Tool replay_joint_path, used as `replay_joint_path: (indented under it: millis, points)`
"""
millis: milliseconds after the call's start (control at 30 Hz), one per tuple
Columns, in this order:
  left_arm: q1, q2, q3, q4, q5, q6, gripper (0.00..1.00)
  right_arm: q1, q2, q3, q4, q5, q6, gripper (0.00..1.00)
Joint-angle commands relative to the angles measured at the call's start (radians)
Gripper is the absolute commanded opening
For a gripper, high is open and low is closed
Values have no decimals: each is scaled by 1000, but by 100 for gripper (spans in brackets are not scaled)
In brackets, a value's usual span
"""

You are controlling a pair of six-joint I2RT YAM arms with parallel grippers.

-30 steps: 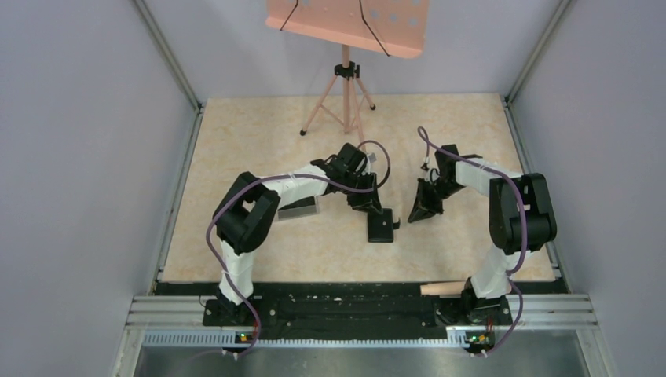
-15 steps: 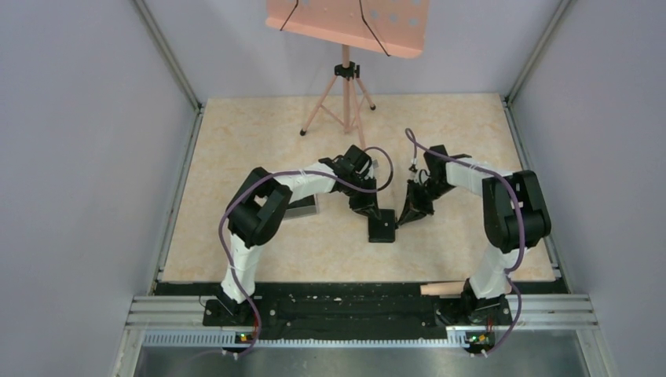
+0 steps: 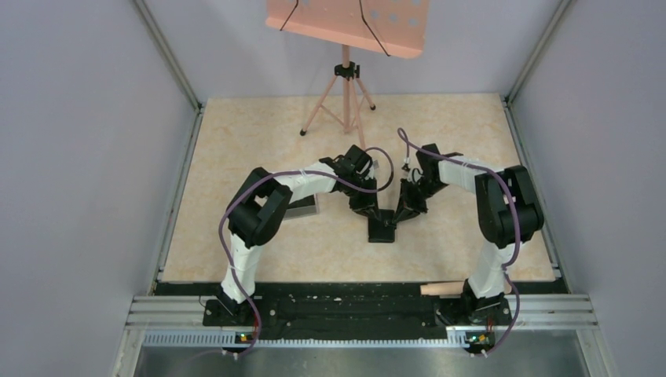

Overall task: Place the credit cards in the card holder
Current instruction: Close the card holder at the center of the board.

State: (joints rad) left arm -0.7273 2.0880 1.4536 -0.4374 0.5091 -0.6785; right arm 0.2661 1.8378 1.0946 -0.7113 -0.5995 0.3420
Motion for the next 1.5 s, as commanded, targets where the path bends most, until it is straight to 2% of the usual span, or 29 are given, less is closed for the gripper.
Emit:
replay_joint_path:
  millis: [0, 200, 333, 767, 1033, 1467]
  points:
    - [-6, 1, 33, -2, 22, 10, 18, 22, 23, 33, 16, 10, 5, 0]
    - [-3, -35, 28, 52, 69, -27, 33, 24, 38, 22, 16, 35, 2, 0]
    - [-3, -35, 29, 67, 107, -57, 37, 24, 39, 23, 19, 38, 4, 0]
    - [-4, 21, 50, 46, 160, -76, 32, 25, 35, 27, 19, 35, 4, 0]
    - [-7, 43, 83, -40, 92, -40, 32, 25, 32, 25, 19, 31, 5, 0]
    - [-18, 80, 119, -55, 113, -24, 20, 25, 34, 30, 19, 24, 4, 0]
